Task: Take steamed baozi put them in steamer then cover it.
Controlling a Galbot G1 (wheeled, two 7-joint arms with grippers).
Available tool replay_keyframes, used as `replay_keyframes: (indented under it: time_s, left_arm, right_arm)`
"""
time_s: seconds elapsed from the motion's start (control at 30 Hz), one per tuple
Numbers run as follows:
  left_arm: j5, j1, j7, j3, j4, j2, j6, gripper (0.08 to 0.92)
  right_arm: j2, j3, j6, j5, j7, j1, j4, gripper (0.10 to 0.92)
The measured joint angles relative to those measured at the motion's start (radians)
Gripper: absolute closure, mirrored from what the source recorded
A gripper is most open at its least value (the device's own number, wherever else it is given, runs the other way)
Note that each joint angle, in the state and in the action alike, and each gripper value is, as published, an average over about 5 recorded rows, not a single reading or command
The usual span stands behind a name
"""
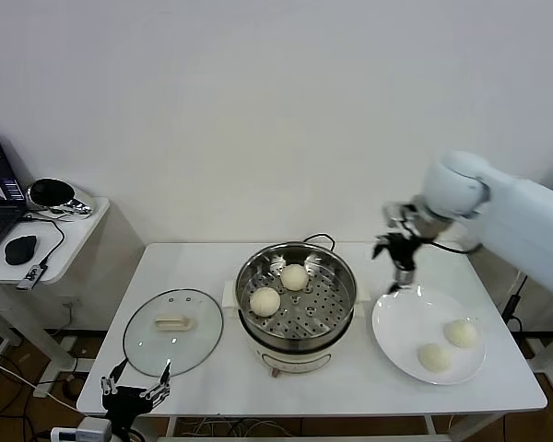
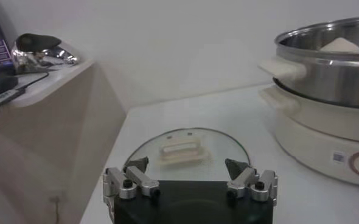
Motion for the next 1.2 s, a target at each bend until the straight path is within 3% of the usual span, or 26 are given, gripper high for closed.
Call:
replay_keyframes:
  time_s: [0.53, 1.2]
  left_arm:
    - [0.006, 0.045, 0.005, -0.014, -0.01, 0.001, -0.003, 0.177]
    - [0.032, 0.042, 0.008, -0.001, 0.01, -0.003, -0.004, 0.177]
  right_arm:
    - [-0.057, 0.258, 0.09, -0.208, 0.021, -0.408, -0.071, 0.203]
    - [0.006, 0.326, 0.118, -0.298, 0.056, -0.556, -0.163, 0.203]
